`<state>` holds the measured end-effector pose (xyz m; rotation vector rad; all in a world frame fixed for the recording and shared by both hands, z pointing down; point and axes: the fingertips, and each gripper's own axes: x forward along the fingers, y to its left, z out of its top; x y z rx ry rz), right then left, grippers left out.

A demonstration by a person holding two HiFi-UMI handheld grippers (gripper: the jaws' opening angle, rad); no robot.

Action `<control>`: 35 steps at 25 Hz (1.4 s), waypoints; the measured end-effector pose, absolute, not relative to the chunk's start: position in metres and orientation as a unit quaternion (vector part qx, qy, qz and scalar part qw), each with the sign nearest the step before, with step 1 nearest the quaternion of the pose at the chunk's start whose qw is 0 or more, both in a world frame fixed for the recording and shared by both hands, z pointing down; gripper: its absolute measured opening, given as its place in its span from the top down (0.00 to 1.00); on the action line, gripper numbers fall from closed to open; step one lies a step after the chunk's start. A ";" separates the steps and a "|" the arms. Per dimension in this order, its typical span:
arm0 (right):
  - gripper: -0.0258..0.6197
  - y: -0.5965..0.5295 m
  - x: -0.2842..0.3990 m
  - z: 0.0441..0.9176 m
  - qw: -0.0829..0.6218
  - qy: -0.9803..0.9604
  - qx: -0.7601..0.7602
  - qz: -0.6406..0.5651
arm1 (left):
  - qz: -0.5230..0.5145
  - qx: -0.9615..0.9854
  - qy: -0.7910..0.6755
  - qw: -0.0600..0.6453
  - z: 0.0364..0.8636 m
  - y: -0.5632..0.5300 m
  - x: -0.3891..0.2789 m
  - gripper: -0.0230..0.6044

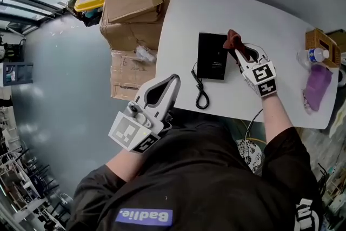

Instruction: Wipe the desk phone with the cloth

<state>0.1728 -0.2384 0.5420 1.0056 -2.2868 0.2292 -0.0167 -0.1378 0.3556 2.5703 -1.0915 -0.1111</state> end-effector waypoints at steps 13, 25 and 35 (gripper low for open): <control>0.85 -0.247 0.172 0.606 0.295 -0.893 0.318 0.123 | -0.012 0.889 -0.411 0.202 0.385 -0.166 0.028 0.96; 0.85 -0.159 0.165 0.644 0.359 -0.868 0.299 0.167 | -0.018 0.907 -0.368 0.206 0.389 -0.119 0.017 0.96; 0.85 -0.092 0.155 0.658 0.410 -0.835 0.316 0.188 | -0.027 0.917 -0.344 0.201 0.382 -0.069 -0.009 0.96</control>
